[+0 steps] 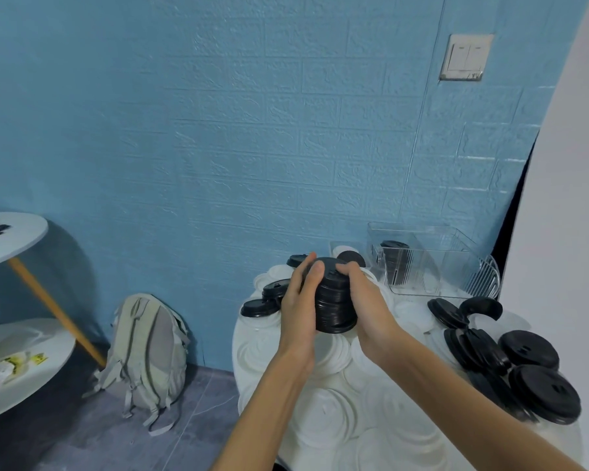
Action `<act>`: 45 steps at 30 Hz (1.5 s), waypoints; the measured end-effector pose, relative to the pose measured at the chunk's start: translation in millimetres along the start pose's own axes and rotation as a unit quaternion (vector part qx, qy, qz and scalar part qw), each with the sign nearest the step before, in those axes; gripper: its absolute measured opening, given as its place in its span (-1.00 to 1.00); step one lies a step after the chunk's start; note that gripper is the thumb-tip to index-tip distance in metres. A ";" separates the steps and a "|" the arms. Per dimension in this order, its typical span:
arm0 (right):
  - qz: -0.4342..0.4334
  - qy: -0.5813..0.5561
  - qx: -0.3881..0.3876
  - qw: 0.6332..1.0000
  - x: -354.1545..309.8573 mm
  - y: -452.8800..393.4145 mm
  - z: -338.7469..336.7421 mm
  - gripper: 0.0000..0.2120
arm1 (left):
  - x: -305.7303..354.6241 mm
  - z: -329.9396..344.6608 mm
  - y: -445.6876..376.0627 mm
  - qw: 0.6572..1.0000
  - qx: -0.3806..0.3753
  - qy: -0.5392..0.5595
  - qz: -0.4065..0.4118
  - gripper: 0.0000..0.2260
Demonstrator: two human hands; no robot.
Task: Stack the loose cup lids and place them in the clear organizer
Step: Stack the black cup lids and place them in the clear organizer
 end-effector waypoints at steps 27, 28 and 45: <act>0.039 -0.018 -0.044 0.998 -15.4 17.3 -67.3 -0.64 | 0.5 47.9 2.5 0.998 -0.025 -0.029 -0.045 -0.76; 0.046 -0.007 -0.054 0.997 -16.3 13.6 -70.9 -0.65 | 0.2 49.6 -1.8 0.998 -0.032 -0.030 -0.051 -0.76; 0.015 -0.037 0.082 0.996 -82.7 -161.9 -107.8 -0.37 | -7.8 119.1 -191.4 0.990 -0.040 0.028 -0.130 -0.37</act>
Point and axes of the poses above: each hand's wrist, its own y-axis away from the middle knuckle, its own z-axis out of the palm, x = y × z, the point moved 5 cm from there along -y, towards the middle knuckle, and after that the axes turned 10 degrees about y, right-handed, at the moved point
